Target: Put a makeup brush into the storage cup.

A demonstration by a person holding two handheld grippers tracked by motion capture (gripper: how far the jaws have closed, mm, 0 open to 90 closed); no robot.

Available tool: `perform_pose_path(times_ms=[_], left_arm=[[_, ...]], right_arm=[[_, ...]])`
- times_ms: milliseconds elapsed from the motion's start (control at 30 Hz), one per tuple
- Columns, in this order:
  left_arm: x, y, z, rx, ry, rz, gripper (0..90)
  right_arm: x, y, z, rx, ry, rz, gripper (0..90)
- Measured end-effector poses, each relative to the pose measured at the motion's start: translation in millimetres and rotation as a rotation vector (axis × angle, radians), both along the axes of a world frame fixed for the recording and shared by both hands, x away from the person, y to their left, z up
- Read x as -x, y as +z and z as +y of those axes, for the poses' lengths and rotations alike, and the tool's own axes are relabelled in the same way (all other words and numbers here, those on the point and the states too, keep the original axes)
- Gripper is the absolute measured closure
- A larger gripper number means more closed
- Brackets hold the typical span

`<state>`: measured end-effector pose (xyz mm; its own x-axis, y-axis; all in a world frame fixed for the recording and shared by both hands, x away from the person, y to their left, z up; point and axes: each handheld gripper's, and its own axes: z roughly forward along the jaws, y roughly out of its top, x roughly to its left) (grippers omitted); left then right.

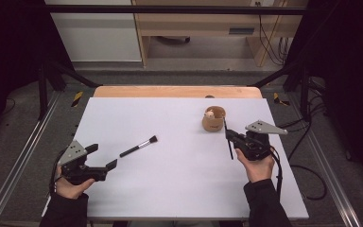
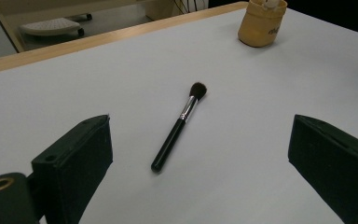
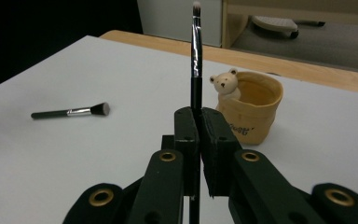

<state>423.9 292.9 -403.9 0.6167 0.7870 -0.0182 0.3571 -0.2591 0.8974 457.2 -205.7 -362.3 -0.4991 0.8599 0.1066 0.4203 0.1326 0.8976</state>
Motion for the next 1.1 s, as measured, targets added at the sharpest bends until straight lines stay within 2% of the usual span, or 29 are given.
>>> perform_pose_path(times_ms=[333, 700, 833, 1100], left_arm=[[-0.2, -0.1, 0.3, 0.003, 0.001, -0.001, 5.7], [-0.2, 0.2, 2.8, 0.010, 0.006, -0.001, 5.7], [-0.1, 0.3, 2.5, 0.011, 0.006, -0.002, 5.7], [-0.2, 0.3, 3.0, 0.014, 0.007, -0.001, 5.7]], right_arm=[[-10.3, 7.3, -2.4, -0.050, -0.044, -0.040, 85.8], [-25.7, 16.8, 1.3, -0.075, -0.084, -0.095, 85.8], [-33.7, 18.8, 2.3, -0.099, -0.090, -0.096, 85.8], [-50.3, 21.4, 7.5, -0.098, -0.113, -0.112, 85.8]])
